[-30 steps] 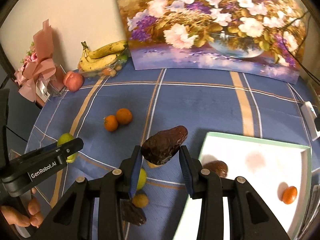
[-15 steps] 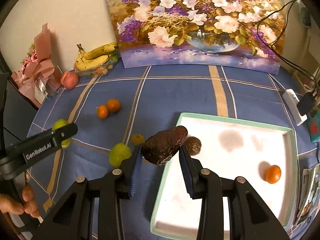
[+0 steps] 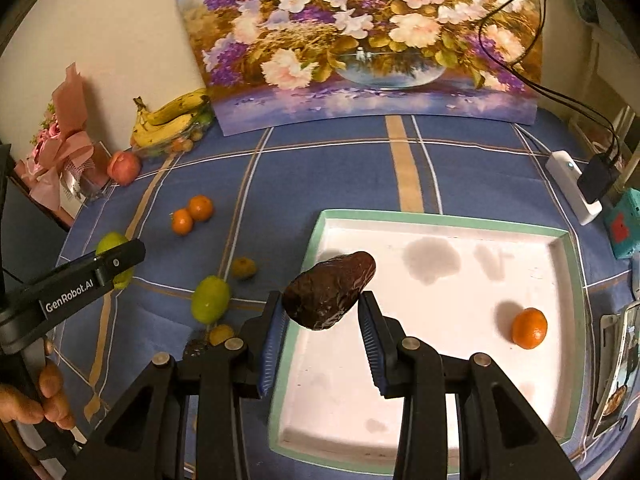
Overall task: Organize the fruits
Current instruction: 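Carry the green pear and the date with both tools into the tray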
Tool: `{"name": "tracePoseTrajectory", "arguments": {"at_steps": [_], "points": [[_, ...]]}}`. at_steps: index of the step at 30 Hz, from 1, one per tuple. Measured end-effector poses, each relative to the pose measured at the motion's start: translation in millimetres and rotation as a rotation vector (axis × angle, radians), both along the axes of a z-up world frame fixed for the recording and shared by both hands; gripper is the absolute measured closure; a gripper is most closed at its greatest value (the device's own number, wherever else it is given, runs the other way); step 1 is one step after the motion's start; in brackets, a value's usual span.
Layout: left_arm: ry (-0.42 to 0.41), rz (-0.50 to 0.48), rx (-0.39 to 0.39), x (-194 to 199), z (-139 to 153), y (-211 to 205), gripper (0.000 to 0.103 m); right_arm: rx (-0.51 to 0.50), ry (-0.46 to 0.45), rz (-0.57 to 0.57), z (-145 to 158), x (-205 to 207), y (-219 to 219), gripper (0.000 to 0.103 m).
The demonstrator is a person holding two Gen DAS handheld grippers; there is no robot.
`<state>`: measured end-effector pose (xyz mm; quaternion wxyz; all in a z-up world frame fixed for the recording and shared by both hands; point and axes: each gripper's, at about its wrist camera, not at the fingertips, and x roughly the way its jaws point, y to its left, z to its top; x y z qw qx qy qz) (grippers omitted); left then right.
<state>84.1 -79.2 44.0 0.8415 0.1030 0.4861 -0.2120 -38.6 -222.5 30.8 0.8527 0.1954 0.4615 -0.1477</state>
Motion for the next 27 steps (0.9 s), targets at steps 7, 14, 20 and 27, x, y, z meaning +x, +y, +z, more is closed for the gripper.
{"name": "tracePoseTrajectory", "arguments": {"at_steps": [7,14,20,27], "points": [[0.006,-0.048,0.006,-11,-2,-20,0.058,0.009,0.02,-0.03,-9,-7,-18,0.064],[0.022,-0.114,0.007,-25,-6,-43,0.058,0.009,0.044,-0.086,-16,-21,-42,0.064],[0.025,-0.171,0.013,-39,-7,-59,0.058,0.012,0.056,-0.136,-19,-36,-62,0.064],[0.027,-0.231,0.04,-52,-9,-78,0.058,0.008,0.056,-0.186,-18,-51,-80,0.064]]}}
